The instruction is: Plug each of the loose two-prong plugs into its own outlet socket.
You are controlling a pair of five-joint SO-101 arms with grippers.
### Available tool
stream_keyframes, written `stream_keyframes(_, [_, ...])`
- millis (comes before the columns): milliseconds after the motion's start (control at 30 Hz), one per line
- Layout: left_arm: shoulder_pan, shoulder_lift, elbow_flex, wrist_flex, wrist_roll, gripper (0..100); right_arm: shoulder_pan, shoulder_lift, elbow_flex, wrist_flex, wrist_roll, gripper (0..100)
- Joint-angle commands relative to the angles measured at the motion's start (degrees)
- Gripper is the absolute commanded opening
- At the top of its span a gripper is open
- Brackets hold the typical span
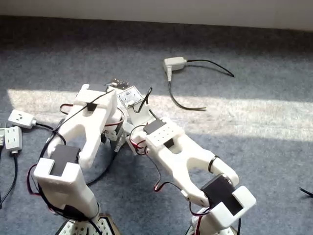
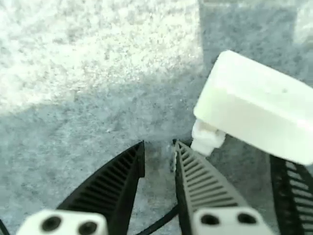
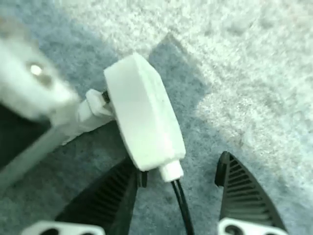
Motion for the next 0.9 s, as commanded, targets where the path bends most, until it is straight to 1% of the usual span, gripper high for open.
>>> stream_keyframes(0, [1.54, -0.84, -0.66, -1.67, -0.44, 12, 0.92, -0.84, -0.75, -2.07, -0.88, 23.1])
stream_keyframes(267, [1.54, -1.27, -0.84, -1.49, -0.44, 12, 0.84, -0.75, -0.66, -2.77, -0.88, 23.1])
stream_keyframes(367, [1.1, -1.89, -2.68, -0.53, -0.44, 12, 0.92, -0.66, -0.66, -2.86, -0.88, 22.6])
stream_keyframes(433, [1.1, -2.68, -4.7, 2.55, -0.44, 12, 0.92, 0.13, -0.66, -3.21, -0.88, 17.9])
stream_keyframes(533, [1.1, -4.26, -7.6, 6.77, -0.44, 12, 1.01, 4.35, -1.1, -5.32, -0.88, 6.6])
stream_keyframes(633, [1.1, -5.14, -8.13, 7.82, -0.44, 12, 2.51, 7.52, -2.86, -5.32, -0.97, 7.8])
stream_keyframes(867, [-1.01, -4.88, -8.22, 7.47, -0.44, 12, 3.12, 7.96, -5.23, -4.0, -0.97, 8.0])
